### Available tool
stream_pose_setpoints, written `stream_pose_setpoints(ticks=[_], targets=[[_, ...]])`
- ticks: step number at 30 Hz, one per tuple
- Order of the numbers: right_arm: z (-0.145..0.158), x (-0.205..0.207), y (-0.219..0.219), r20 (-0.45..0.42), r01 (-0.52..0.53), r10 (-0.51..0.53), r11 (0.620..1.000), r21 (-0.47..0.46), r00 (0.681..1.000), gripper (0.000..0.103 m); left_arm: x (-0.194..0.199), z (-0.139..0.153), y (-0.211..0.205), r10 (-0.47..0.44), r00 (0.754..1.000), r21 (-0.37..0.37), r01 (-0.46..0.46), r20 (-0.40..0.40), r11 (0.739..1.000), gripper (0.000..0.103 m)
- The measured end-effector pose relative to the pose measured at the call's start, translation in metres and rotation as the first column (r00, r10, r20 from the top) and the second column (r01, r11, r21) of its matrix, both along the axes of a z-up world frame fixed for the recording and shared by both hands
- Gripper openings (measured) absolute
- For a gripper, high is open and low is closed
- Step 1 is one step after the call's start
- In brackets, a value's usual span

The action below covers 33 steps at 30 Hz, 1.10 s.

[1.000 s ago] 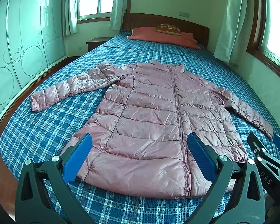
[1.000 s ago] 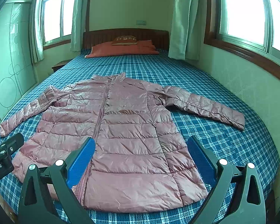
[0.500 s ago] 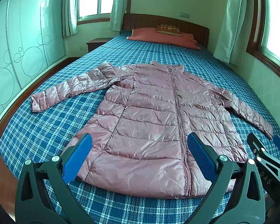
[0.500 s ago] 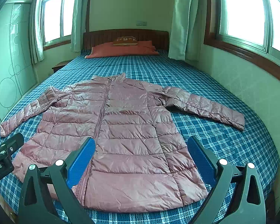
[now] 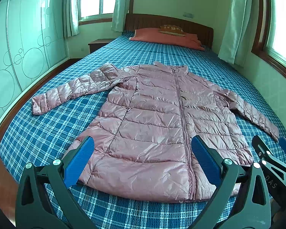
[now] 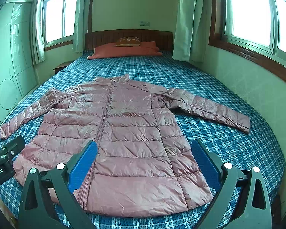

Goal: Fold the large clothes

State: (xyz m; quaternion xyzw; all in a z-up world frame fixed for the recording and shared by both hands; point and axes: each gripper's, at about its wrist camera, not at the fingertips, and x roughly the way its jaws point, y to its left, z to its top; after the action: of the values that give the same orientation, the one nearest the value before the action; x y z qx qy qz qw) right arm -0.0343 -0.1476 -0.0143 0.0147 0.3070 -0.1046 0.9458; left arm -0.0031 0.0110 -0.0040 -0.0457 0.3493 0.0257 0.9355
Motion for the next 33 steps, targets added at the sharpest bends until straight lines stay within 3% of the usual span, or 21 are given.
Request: stream_pose_setpoints(ticks=[33], targets=[[-0.0025,-0.0003,0.0037,-0.008,-0.003,0.003,1.0,-0.001,1.0,0.098,-0.0003,-0.0004,-0.0006,0.0,1.0,0.001,0.0,-0.001,1.0,0.101]])
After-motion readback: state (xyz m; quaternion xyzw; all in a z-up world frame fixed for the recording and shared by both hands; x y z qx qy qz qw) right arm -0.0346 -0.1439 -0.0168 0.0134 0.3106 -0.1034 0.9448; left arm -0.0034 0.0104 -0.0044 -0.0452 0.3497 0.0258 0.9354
